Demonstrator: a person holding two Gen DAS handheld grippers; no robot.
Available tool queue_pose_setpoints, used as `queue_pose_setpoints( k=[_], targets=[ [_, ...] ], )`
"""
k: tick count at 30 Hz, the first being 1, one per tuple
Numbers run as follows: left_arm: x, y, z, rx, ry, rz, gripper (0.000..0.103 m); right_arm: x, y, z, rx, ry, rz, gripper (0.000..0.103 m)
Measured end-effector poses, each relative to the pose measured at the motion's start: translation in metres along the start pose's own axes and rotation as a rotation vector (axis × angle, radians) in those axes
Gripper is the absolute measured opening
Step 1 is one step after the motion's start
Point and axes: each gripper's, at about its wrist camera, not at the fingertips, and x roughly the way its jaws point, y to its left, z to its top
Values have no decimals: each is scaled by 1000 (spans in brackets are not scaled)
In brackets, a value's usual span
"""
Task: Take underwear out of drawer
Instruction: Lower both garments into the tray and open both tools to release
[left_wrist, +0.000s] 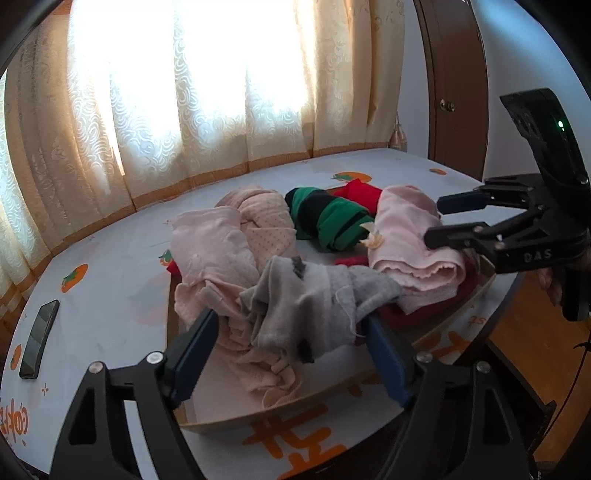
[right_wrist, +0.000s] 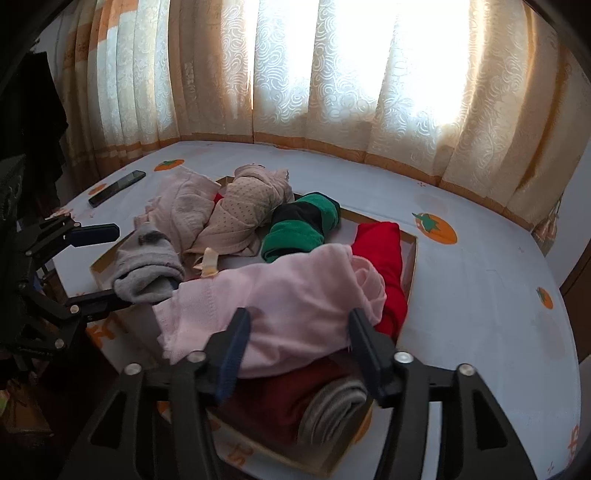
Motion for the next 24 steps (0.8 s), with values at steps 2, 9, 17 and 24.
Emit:
queue_pose_setpoints(
  k=[2, 9, 17, 24],
  targets=[
    [-3, -1, -1, -2, -7, -3, 84, -5, 1, -3, -2, -4, -6, 69],
    [-10, -6, -1, -3, -24, -7, 86, -12, 4, -8, -7, 4, -13, 69],
    [-25, -6, -4, -13, -49, -11, 87, -29, 10, -11, -10, -7, -2, 69],
    [-32, -5, -15, -16, -49, -15, 90, -47, 35, -26, -81, 9, 4, 70]
  ],
)
